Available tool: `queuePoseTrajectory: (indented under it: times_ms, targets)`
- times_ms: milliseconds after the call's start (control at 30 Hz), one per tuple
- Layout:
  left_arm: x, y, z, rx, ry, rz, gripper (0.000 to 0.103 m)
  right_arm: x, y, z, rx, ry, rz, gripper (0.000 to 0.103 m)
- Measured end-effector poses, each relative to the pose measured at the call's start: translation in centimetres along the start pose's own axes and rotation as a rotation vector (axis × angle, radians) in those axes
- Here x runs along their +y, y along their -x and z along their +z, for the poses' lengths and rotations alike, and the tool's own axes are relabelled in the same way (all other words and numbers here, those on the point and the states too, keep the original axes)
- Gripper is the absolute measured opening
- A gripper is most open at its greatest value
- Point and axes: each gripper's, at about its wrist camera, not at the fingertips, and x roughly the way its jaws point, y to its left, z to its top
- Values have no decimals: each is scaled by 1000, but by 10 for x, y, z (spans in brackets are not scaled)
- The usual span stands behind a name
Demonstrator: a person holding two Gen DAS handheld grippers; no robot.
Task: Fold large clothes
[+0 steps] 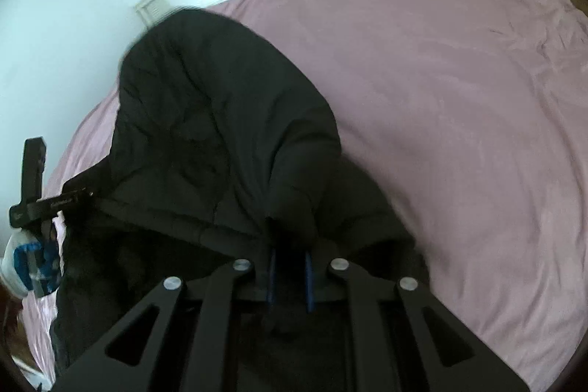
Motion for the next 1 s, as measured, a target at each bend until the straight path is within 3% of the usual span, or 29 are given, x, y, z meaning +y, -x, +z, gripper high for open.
queuePoseTrajectory:
  times_ms: [200,367,433,567,667,733,867,1000]
  targets:
    - [0,40,-81,-20,-88,-38,17,1,42,-85,-25,-79,55,12]
    - [-3,42,-98,-23,-87,-34,22,-12,41,-131,6,-177,74,13]
    - [-4,48,-98,-28,-64,-44,32,-14,39,-130,-4,-193,50,16]
    - [-2,54,-95,-14,-50,-36,37,-11,46,-128,-4,-199,17,22]
    - [-6,67,-102,-26,-36,-37,53,-13,62,-130,3,-191,-8,30]
    - [-4,79,-106,-34,-37,-26,61,-6,67,-124,3,-184,-23,40]
    - [5,105,-110,-55,-28,-18,61,-3,87,-123,20,-160,-48,45]
    - [-4,129,-85,-131,-35,-32,62,5,122,-109,-16,-121,-77,45]
